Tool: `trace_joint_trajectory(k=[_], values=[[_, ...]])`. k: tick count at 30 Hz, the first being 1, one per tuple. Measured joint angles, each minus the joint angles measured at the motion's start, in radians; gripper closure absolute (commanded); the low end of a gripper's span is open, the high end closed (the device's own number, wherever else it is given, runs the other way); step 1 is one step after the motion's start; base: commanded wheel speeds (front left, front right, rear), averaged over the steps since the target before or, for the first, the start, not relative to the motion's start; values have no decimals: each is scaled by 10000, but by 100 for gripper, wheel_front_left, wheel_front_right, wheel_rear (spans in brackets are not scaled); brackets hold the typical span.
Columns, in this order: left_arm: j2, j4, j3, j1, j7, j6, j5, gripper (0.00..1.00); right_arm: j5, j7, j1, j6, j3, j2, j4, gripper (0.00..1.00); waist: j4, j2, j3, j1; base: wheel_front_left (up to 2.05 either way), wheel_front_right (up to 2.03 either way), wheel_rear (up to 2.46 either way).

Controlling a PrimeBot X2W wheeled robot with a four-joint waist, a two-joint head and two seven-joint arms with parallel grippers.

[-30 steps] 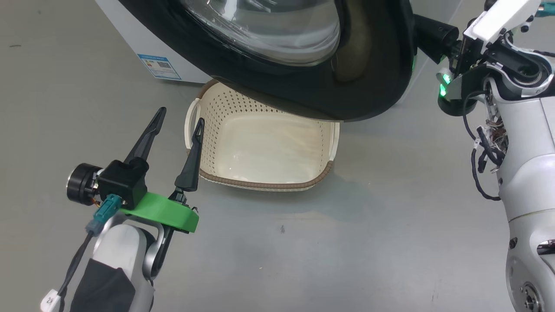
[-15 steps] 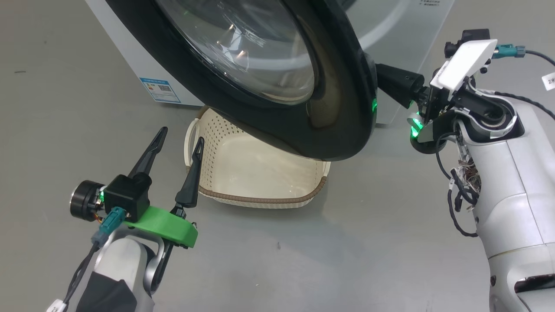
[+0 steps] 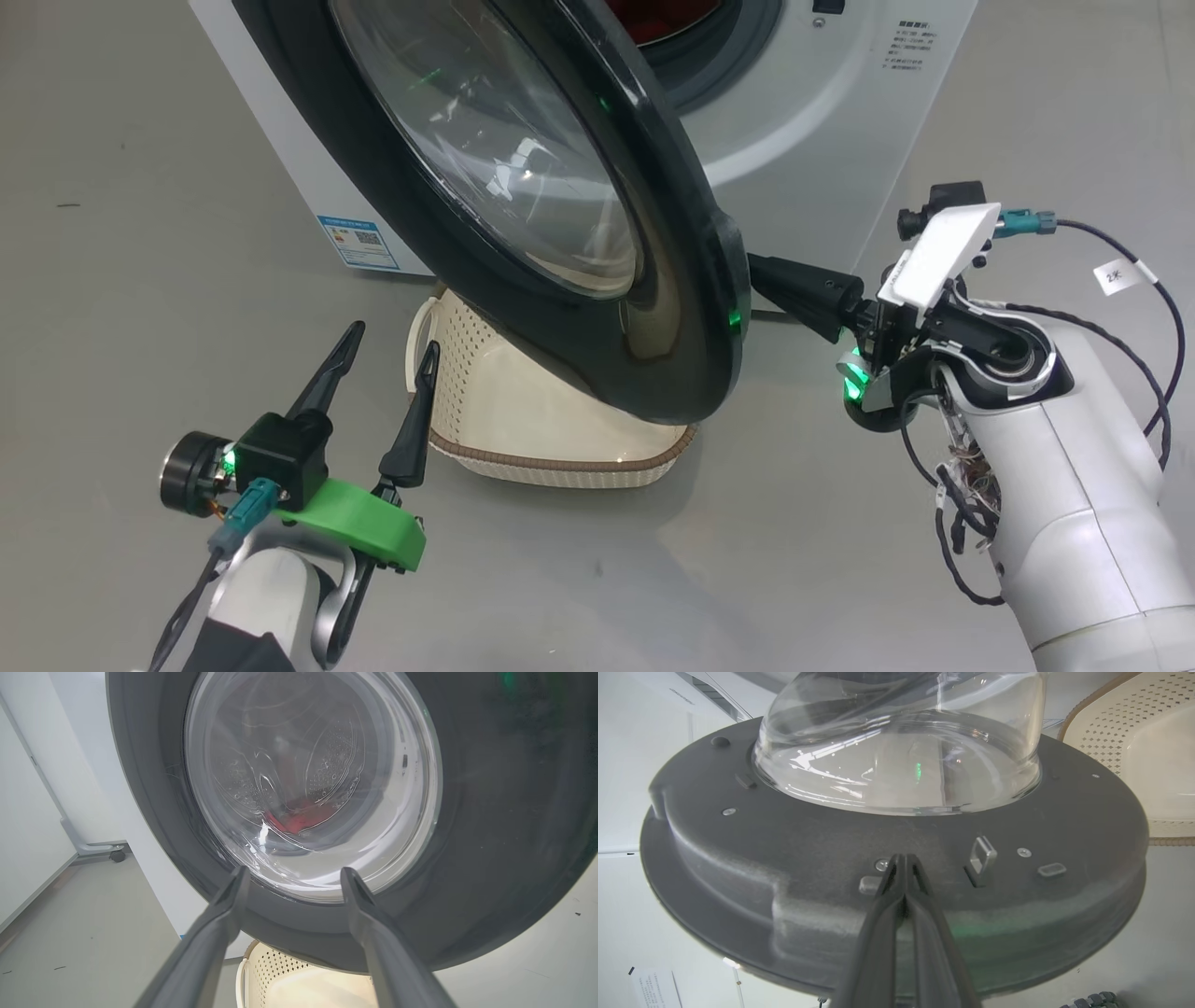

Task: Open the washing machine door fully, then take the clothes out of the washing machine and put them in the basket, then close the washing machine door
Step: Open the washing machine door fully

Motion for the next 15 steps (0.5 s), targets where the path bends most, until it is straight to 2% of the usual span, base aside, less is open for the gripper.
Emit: trace_joint_trajectory(k=[15], values=[[-2,150,-35,154,2,-10,31,0,1210,-276,1019,0,1682,-17,-930,100,478,0,-463,0,0,0,0]])
